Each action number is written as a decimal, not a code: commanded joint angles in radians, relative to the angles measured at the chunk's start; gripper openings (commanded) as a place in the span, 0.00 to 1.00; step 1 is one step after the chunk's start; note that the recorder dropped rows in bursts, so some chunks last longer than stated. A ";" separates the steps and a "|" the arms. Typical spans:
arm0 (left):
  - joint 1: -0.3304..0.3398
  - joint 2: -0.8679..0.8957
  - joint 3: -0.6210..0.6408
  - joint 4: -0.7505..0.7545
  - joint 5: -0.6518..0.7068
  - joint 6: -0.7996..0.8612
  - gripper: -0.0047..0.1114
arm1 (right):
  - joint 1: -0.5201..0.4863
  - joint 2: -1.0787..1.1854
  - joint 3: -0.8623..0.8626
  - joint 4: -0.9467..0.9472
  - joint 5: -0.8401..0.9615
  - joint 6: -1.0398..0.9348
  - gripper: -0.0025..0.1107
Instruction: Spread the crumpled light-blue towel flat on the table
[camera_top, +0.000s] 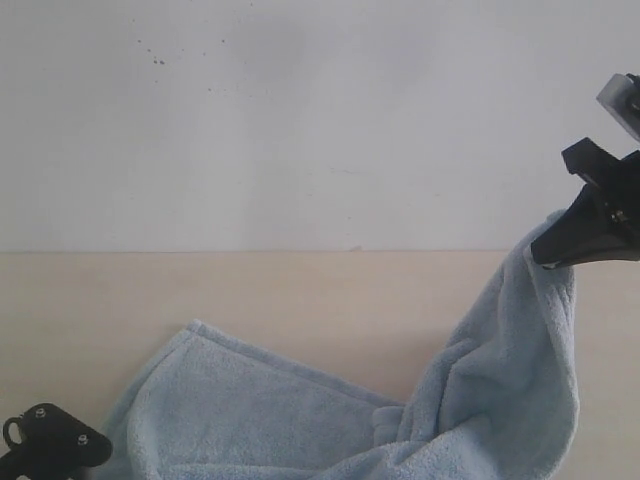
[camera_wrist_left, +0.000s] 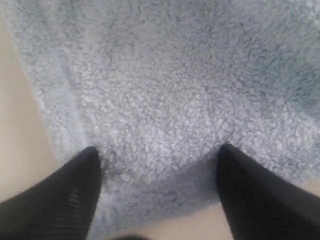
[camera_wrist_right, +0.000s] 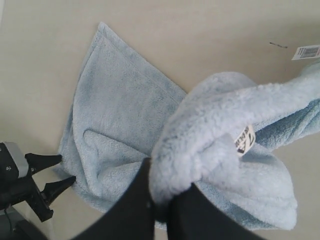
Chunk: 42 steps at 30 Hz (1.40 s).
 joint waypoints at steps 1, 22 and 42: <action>0.002 0.064 0.007 -0.064 0.022 -0.003 0.36 | -0.003 -0.004 0.001 0.014 0.001 -0.006 0.02; 0.002 -0.218 -0.162 -0.045 0.236 0.043 0.08 | -0.003 -0.004 0.001 -0.064 -0.032 -0.032 0.02; 0.002 -0.593 -0.569 0.582 0.288 -0.396 0.08 | -0.003 -0.041 -0.231 0.028 -0.248 0.065 0.02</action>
